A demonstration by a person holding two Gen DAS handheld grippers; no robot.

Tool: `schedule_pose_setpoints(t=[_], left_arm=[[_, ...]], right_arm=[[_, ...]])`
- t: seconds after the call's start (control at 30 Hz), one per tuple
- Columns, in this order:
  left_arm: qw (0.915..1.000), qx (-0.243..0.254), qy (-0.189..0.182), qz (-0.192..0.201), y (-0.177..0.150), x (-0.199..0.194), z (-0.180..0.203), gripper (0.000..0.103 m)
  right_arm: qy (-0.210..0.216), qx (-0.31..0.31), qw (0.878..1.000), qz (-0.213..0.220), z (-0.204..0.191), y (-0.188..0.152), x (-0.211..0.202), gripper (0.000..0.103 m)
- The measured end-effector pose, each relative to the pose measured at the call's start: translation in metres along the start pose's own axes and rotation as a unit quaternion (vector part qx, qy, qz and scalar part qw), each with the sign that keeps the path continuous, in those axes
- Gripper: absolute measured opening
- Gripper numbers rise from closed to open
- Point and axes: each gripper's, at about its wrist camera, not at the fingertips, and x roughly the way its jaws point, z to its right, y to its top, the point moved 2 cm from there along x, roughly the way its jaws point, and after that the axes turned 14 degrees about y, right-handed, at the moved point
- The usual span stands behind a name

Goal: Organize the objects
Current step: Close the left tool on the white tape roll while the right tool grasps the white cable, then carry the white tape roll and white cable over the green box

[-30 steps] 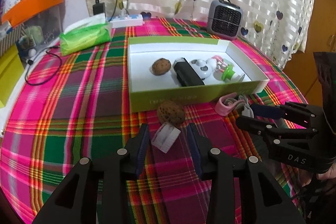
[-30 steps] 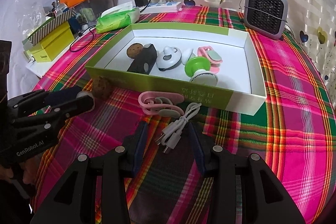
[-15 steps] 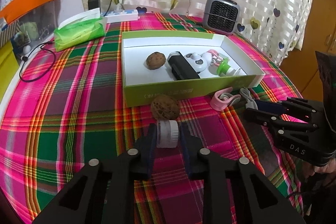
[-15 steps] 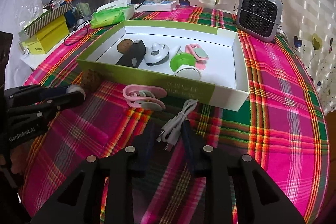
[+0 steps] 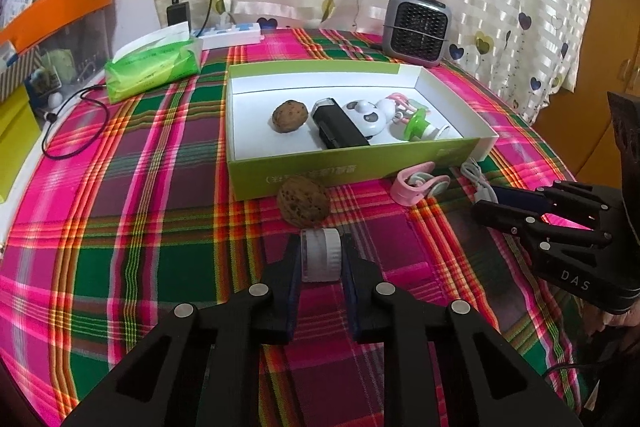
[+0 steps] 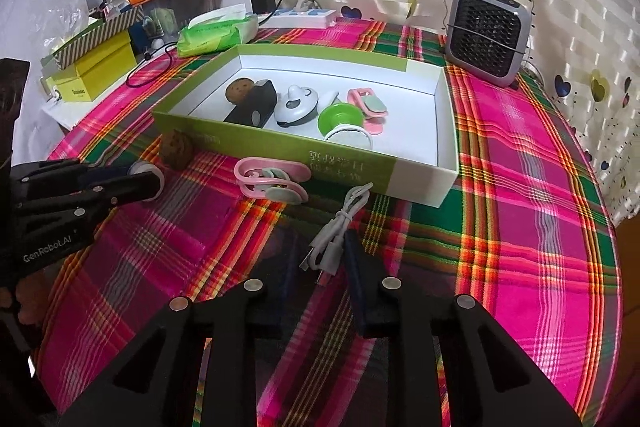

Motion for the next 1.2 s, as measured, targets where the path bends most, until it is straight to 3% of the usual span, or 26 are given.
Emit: schedule_pose_setpoints(t=[0.67,1.2], left_arm=[[0.9987,-0.008,-0.022,0.046,0.003,-0.04,0.023,0.017],[0.9978,-0.009,-0.018,0.064,0.01,-0.047,0.03,0.017]], right_arm=[[0.026,-0.013,0.997,0.076,-0.022,-0.001,-0.044,0.024],[0.035,-0.02,0.995,0.091,-0.026,0.004,-0.049,0.024]])
